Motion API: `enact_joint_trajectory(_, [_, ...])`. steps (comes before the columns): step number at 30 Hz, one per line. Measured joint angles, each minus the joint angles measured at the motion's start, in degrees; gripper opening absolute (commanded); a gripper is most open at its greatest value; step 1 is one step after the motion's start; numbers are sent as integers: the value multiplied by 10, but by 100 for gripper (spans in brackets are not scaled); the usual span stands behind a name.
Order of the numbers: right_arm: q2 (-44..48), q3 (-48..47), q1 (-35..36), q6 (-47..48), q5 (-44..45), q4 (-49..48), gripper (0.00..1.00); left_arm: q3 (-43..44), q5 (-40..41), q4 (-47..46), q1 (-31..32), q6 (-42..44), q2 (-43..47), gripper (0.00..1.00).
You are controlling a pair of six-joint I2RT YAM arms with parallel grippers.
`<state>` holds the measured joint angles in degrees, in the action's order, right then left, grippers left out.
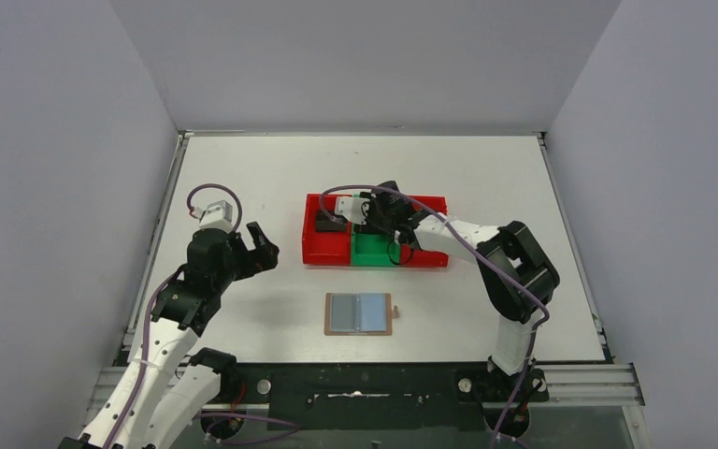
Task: Take the credit cards out of the card holder
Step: Place the credit card in the storage box, then remove the credit card from the card holder.
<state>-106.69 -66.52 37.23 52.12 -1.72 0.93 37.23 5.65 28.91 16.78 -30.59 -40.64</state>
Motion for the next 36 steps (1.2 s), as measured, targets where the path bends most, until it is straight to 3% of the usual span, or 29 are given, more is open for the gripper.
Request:
enact_joint_trajectory(15, [69,19,-5,-98,-7,-23,49,0,-5,0,0,0,-5,91])
enact_joint_trajectory(17, [88,35,-5,-146,-11,-30,44,0,-5,0,0,0,-5,91])
enact_joint_trajectory(23, [109,2,-5,-377,-18,10,11,0,-6,0,0,0,-5,91])
enact_joint_trajectory(27, [69,-75,-4,-517,-24,71,10,0,-6,0,-1,0,-5,91])
enact_joint_trajectory(36, [18,-57,16,-692,11,145,9,0,-10,0,-1,0,-5,91])
